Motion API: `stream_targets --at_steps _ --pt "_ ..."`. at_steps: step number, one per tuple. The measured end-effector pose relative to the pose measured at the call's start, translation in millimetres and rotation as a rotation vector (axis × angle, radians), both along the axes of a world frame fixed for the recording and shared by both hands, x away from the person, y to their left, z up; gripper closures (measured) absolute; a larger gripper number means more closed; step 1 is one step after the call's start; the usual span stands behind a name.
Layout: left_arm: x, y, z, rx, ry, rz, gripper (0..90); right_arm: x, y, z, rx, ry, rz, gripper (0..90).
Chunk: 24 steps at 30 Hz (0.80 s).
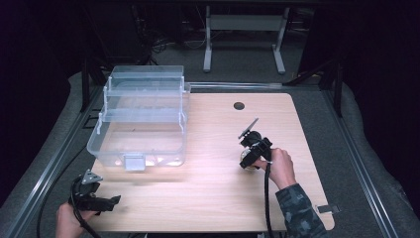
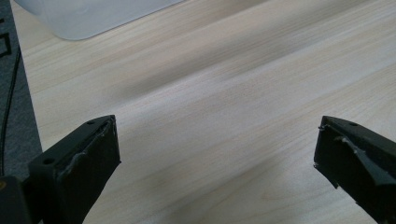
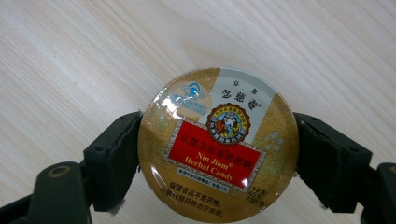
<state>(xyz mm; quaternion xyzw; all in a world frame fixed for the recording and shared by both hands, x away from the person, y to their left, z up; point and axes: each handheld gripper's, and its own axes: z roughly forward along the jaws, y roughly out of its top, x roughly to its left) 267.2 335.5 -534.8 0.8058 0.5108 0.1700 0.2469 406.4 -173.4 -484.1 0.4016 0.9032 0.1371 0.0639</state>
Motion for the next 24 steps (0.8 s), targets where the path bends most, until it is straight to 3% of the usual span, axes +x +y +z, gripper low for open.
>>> stream_targets --at_steps 2,4,5,12,24 --pt "0.3 -0.5 0.4 0.001 -0.001 0.000 0.4 -2.0 -6.4 2.4 -0.062 -0.022 -0.028 20.0" --pt "0.6 -0.7 0.7 0.002 -0.002 0.000 0.4 -2.7 -19.5 0.6 -0.025 -0.008 -0.042 20.0" --pt "0.7 -0.9 0.7 0.001 -0.002 -0.001 0.4 -3.8 -22.8 0.8 -0.055 -0.018 -0.058 20.0" --pt "1.6 -2.7 -0.5 0.004 0.013 -0.014 0.2 -6.4 -51.7 -4.5 -0.080 -0.006 -0.121 20.0" --pt "2.3 -3.6 -1.9 -0.008 0.026 -0.025 0.1 -5.9 -97.0 -10.6 -0.075 0.033 -0.223 20.0"
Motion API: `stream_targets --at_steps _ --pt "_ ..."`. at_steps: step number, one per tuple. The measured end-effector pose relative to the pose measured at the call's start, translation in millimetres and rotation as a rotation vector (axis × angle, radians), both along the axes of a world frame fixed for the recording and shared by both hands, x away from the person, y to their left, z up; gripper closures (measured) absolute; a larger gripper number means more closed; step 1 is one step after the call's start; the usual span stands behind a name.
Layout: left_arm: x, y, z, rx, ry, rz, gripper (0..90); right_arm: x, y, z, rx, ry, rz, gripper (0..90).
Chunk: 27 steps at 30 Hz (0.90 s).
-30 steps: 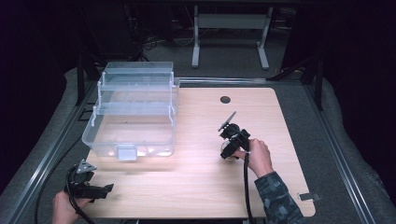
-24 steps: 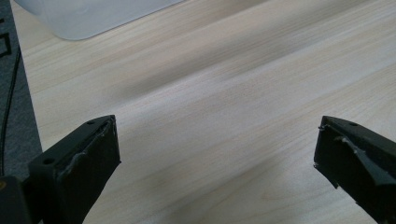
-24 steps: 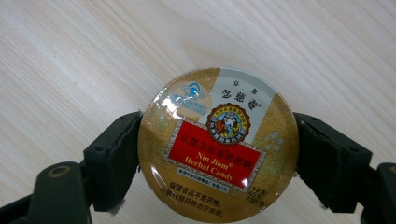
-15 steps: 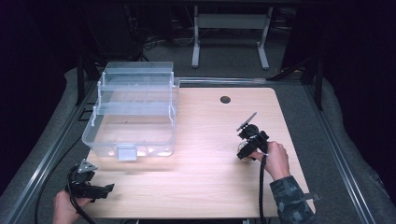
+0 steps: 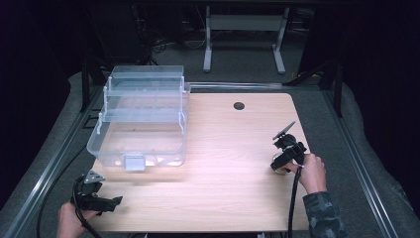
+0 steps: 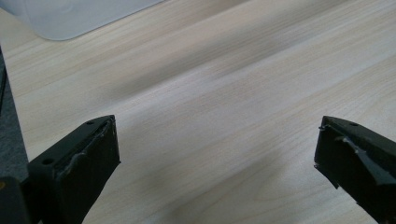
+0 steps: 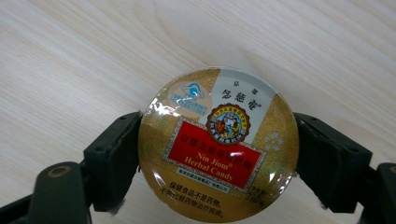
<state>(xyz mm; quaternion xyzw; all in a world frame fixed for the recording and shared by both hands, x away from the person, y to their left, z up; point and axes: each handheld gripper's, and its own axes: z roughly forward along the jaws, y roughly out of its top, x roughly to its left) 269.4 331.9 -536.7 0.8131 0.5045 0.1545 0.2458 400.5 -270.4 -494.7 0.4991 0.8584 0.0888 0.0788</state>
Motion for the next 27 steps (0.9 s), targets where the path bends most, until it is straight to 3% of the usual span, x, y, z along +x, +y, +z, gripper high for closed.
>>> stream_targets --at_steps 5,9,10,11,18,20,21,25,26,27 --pt "-0.2 0.7 -0.1 -0.007 0.001 -0.002 0.1 3.5 -15.2 -5.3 0.005 0.021 -0.040 19.9" --pt "-0.2 1.1 -0.6 -0.007 0.001 -0.002 0.1 5.3 -22.4 -12.8 -0.019 0.033 -0.061 20.0" --pt "-0.3 1.2 -0.6 -0.009 0.001 -0.002 0.1 6.1 -24.3 -14.3 -0.025 0.062 -0.064 19.9" --pt "-0.3 1.2 -0.5 -0.011 0.002 -0.004 0.1 5.9 -27.9 -20.8 -0.031 0.043 -0.079 19.9" --pt "-0.6 1.4 1.2 -0.014 0.004 -0.001 0.1 6.6 -37.3 -26.6 0.006 0.065 -0.110 19.8" --pt "-0.6 1.2 1.3 -0.012 0.004 -0.002 0.1 6.6 -38.3 -27.4 0.001 0.069 -0.120 19.8" --pt "-0.6 1.0 1.2 -0.011 0.007 -0.003 0.1 7.7 -40.0 -29.7 0.008 0.093 -0.120 19.7" --pt "-0.6 1.1 1.4 -0.009 0.010 -0.003 0.1 6.9 -40.9 -30.0 0.004 0.088 -0.132 19.2" --pt "-0.7 1.3 1.7 -0.010 0.010 -0.003 0.1 6.0 -42.2 -28.4 0.021 0.087 -0.134 11.6" --pt "-0.8 1.4 1.9 -0.012 0.010 -0.003 0.1 6.0 -42.2 -28.4 0.021 0.087 -0.134 11.6"
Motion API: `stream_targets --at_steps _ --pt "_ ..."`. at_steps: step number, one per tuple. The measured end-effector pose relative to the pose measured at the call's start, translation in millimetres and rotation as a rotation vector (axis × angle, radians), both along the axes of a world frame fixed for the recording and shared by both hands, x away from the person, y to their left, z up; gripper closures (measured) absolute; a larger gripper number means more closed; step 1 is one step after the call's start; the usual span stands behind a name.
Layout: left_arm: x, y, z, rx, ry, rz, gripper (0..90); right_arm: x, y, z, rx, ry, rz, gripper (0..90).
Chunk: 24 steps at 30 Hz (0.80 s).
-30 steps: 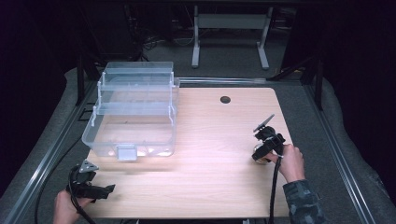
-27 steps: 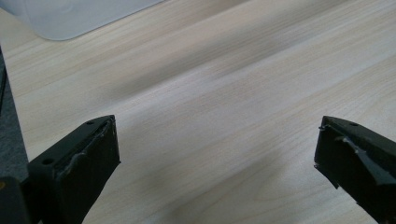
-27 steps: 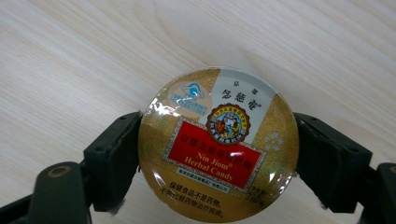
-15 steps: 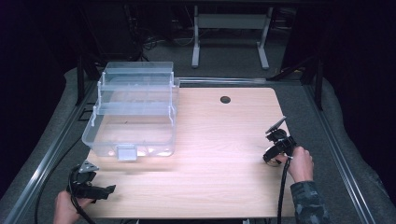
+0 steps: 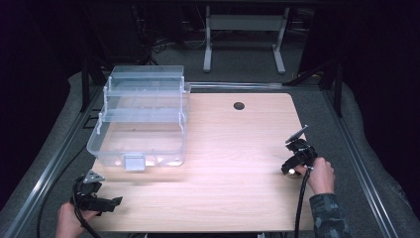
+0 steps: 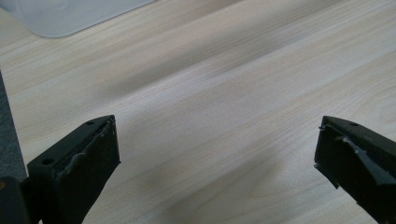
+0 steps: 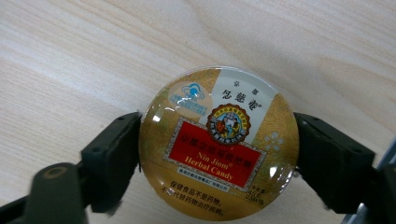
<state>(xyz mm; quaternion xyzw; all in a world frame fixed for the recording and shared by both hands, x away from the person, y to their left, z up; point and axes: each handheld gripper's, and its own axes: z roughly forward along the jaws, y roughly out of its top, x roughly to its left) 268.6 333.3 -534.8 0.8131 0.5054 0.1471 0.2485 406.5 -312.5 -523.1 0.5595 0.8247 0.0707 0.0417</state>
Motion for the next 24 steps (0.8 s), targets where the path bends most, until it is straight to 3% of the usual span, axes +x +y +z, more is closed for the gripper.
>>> stream_targets --at_steps 2,9,13,14,16,18,22,23,24 --pt "-0.2 0.3 0.9 -0.004 0.007 -0.004 0.1 -2.5 0.4 4.2 -0.009 -0.026 0.001 11.8" --pt "-0.2 0.7 7.8 -0.001 0.013 -0.010 0.2 -9.6 6.5 18.5 0.031 -0.051 0.031 7.7" --pt "-1.1 2.5 16.5 0.002 -0.006 -0.008 0.1 -16.5 14.8 26.7 0.051 -0.092 0.056 10.5" --pt "-1.3 3.5 18.7 0.004 -0.011 -0.008 0.1 -17.7 15.7 28.4 0.107 -0.082 0.073 11.3" --pt "-1.3 5.7 22.4 0.003 -0.016 -0.006 0.1 -20.6 20.6 31.1 0.128 -0.091 0.092 11.8" --pt "-1.0 7.8 25.8 0.003 -0.021 -0.005 0.1 -24.1 28.2 32.5 0.095 -0.117 0.097 11.9" --pt "0.8 12.0 34.6 0.003 -0.026 -0.007 0.1 -27.4 39.4 33.5 0.124 -0.118 0.137 11.9" --pt "1.6 13.0 37.1 0.004 -0.029 -0.008 0.1 -29.3 44.4 34.7 0.075 -0.134 0.135 11.9" --pt "3.5 14.1 42.3 0.014 -0.040 -0.008 0.1 -30.8 48.8 34.6 0.153 -0.122 0.168 12.0"
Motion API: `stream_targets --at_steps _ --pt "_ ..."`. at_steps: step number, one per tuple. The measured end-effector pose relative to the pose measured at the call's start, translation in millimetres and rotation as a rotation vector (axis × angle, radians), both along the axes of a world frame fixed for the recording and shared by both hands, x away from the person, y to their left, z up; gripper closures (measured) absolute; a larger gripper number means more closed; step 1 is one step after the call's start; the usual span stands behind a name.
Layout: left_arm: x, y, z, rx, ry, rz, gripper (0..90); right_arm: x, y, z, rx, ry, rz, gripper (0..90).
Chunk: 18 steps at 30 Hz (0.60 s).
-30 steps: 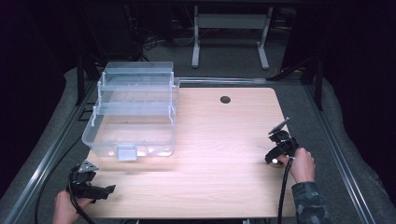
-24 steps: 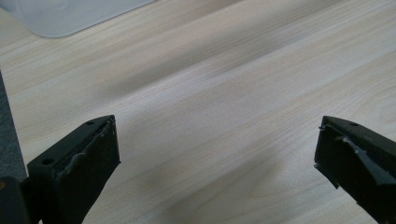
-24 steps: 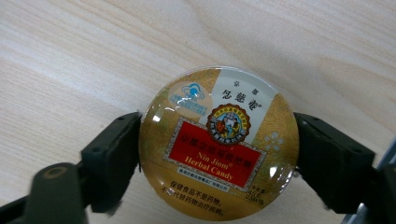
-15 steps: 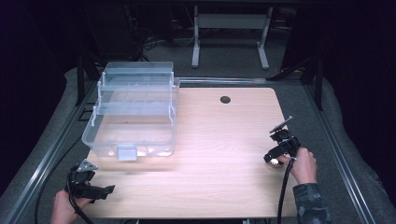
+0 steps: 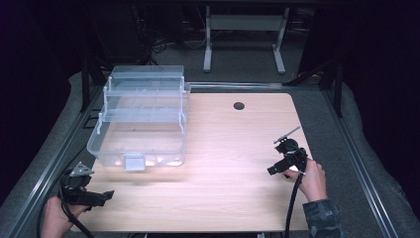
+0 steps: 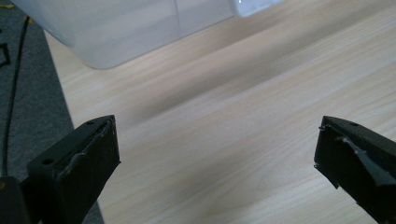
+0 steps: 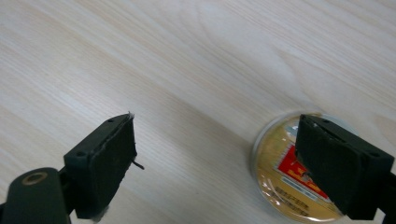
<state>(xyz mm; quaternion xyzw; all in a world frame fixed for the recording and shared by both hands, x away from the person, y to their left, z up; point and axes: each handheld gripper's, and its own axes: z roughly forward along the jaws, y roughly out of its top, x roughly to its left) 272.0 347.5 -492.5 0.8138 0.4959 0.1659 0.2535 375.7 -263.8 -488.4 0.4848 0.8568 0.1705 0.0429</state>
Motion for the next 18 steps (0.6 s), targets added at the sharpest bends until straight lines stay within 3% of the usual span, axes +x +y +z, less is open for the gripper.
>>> stream_targets --at_steps 5,9,18 --pt "7.4 3.9 11.0 0.001 -0.008 -0.004 0.1 -5.3 12.4 2.0 -0.058 -0.034 0.013 12.4" --pt "15.9 8.0 22.6 -0.006 -0.027 -0.009 0.1 -7.9 16.3 2.5 -0.031 -0.032 0.035 12.5" --pt "40.5 17.1 46.9 -0.027 -0.044 -0.015 0.0 -11.3 14.2 4.3 -0.044 -0.040 0.028 12.8"
